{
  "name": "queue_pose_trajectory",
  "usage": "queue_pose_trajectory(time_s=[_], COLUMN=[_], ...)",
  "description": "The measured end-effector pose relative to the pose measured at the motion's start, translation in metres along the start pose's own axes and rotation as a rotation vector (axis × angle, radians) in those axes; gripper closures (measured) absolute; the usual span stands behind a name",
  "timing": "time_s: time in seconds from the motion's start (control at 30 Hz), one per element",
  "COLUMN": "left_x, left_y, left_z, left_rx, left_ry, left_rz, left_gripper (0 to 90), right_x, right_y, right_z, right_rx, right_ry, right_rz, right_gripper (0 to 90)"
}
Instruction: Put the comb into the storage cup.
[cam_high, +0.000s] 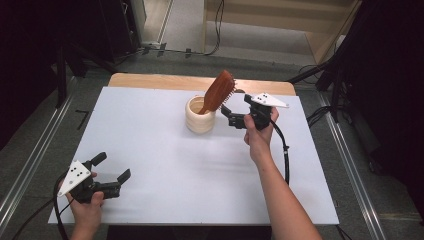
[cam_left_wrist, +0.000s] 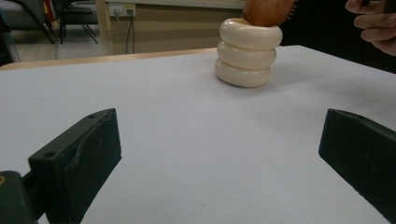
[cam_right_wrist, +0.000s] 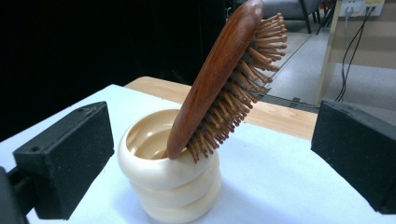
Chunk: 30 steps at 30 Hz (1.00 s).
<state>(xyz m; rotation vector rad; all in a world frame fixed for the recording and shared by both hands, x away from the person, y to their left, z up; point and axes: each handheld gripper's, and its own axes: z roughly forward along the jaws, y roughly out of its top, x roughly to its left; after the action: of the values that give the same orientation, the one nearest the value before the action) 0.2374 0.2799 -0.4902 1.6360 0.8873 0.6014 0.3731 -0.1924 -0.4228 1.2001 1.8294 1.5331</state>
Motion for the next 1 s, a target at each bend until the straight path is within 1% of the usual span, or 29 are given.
queue_pose_trajectory(time_s=[0.17, 0.23, 0.3, 0.47, 0.77, 0.87, 1.0], left_x=[0.0, 0.0, 0.001, 0.0, 0.0, 0.0, 0.0], left_y=[0.0, 0.0, 0.0, 0.0, 0.0, 0.001, 0.001], left_z=[0.0, -0.001, -0.001, 0.0, 0.0, 0.0, -0.001], left_rx=[0.0, 0.0, -0.001, -0.001, -0.002, -0.002, -0.002], left_ry=[-0.001, -0.001, -0.003, -0.004, -0.006, -0.006, -0.008], left_rz=[0.0, 0.001, 0.001, 0.001, 0.001, 0.001, 0.002], left_gripper=[0.0, 0.0, 0.0, 0.0, 0.0, 0.0, 0.0], right_x=[0.0, 0.0, -0.001, -0.001, -0.003, -0.004, -0.005], right_y=[-0.005, -0.008, -0.011, -0.017, -0.027, -0.03, -0.035], right_z=[-0.009, -0.012, -0.015, -0.024, -0.04, -0.045, -0.052], right_rx=[0.003, -0.001, -0.004, 0.002, -0.004, -0.003, 0.0], right_ry=[0.002, -0.012, -0.004, 0.003, -0.006, -0.01, -0.019], right_rz=[-0.01, -0.022, -0.017, -0.031, -0.044, -0.04, -0.052], right_gripper=[0.0, 0.0, 0.0, 0.0, 0.0, 0.0, 0.0])
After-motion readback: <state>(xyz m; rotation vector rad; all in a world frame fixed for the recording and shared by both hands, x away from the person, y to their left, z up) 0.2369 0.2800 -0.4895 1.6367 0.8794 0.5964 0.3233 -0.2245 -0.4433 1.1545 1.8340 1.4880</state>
